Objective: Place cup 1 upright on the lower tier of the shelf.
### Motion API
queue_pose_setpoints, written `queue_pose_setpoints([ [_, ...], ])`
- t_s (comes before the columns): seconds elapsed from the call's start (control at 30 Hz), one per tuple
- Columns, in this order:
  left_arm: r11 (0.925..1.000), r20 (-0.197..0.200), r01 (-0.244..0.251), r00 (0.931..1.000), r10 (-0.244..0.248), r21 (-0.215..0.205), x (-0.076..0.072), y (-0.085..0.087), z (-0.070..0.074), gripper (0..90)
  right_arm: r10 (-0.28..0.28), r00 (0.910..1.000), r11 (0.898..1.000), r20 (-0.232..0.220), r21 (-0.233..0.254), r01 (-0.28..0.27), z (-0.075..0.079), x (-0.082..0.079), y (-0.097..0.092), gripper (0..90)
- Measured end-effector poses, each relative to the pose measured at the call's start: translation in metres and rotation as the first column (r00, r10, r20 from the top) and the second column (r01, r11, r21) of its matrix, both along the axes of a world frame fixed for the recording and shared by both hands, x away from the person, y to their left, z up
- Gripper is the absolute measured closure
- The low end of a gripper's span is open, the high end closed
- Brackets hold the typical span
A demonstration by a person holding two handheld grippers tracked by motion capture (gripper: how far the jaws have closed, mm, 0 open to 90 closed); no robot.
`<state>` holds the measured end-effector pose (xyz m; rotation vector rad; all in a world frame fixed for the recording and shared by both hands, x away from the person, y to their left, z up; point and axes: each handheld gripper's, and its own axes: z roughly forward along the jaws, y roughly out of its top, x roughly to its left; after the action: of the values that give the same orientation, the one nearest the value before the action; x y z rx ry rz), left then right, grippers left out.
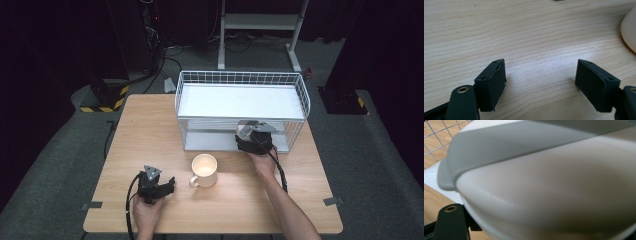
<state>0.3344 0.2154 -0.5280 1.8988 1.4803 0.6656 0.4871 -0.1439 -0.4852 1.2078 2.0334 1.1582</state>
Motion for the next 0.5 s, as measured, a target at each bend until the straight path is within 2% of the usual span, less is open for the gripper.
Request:
queue_pose_setpoints([
  [0.13, 1.0000, 0.000, 0.000, 1.0000, 0.000, 0.000, 0.0000, 0.0000, 0.0000, 24.8, -0.004, 0.9997, 1.000, -0.024, 0.012, 0.004, 0.0001, -0.0008, -0.0006, 14.6],
  [0.23, 1.0000, 0.000, 0.000, 1.0000, 0.000, 0.000, 0.0000, 0.0000, 0.0000, 24.9, -0.001, 0.9998, 1.000, -0.017, 0.006, 0.001, -0.0002, 0.0004, -0.0028, 14.0],
  [0.27, 1.0000, 0.000, 0.000, 1.0000, 0.000, -0.001, 0.0000, 0.0001, 0.0000, 24.9, -0.006, 0.9996, 1.000, -0.029, 0.016, 0.007, 0.0000, 0.0000, -0.0034, 13.8],
  [0.5, 1.0000, 0.000, 0.000, 1.0000, 0.000, -0.001, 0.0000, 0.0001, 0.0000, 24.8, -0.007, 0.9994, 1.000, -0.033, 0.009, 0.007, 0.0008, -0.0011, -0.0034, 14.0],
])
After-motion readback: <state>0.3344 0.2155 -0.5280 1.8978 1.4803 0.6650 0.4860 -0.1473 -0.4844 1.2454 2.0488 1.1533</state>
